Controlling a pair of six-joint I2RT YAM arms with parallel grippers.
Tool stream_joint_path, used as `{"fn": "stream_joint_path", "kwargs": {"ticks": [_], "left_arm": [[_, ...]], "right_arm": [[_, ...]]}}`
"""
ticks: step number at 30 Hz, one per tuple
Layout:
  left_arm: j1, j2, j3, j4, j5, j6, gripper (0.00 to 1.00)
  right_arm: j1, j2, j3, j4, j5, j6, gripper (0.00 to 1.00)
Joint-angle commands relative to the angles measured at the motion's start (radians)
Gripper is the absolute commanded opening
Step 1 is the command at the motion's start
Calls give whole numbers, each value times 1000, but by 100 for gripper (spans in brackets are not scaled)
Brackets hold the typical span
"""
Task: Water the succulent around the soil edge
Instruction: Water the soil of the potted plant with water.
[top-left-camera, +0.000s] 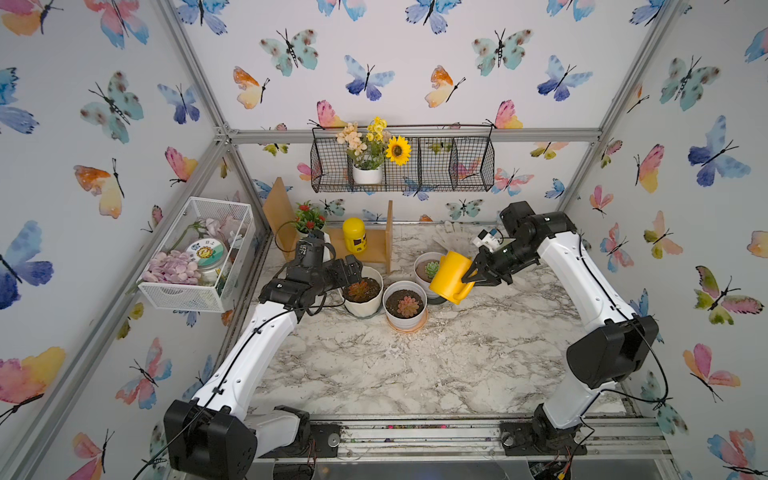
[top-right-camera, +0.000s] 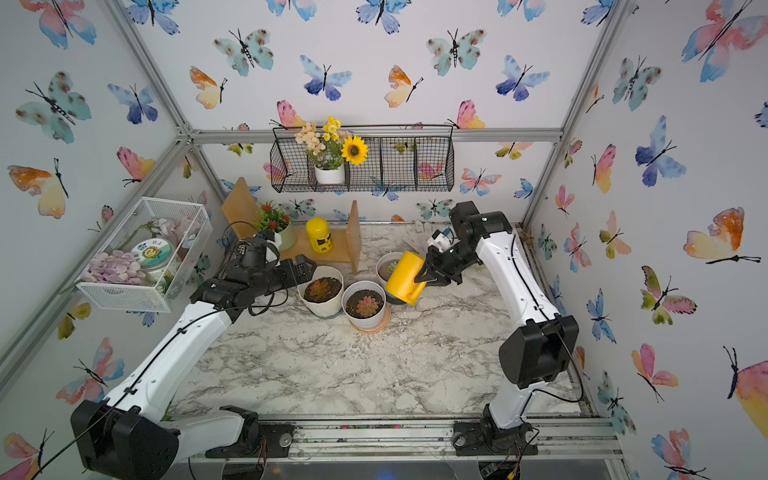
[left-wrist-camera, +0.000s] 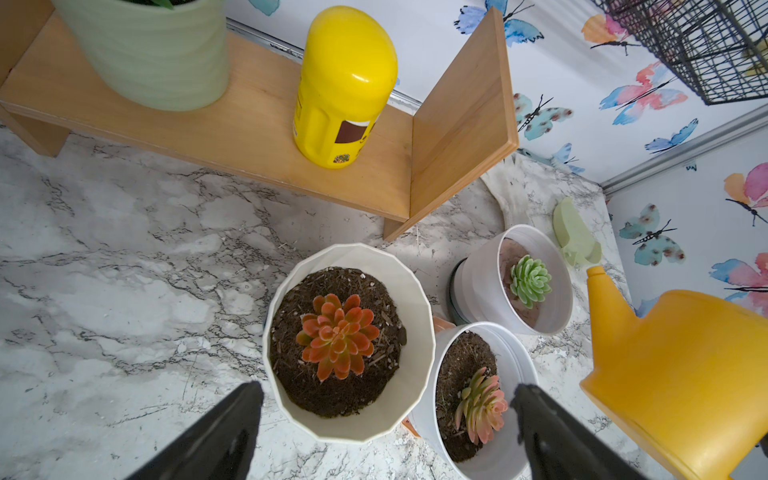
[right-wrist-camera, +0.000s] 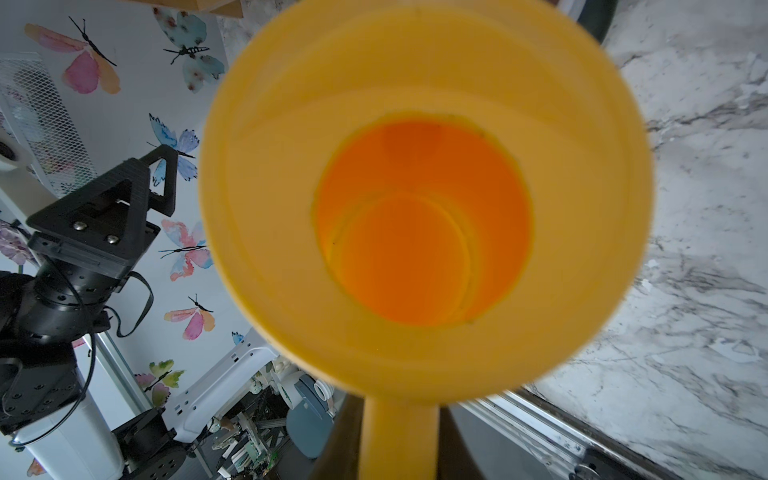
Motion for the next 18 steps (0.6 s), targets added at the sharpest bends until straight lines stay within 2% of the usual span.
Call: {"fn": "stream_joint_path", "kwargs": {"ticks": [1, 18], "left_arm": [[6, 4, 23, 12, 43, 15, 99], [7, -14, -12, 13, 61, 7, 99]], "right_arm": [[0, -64, -20, -3, -21, 8, 2], [9, -174, -172, -3, -74, 4, 1]]}}
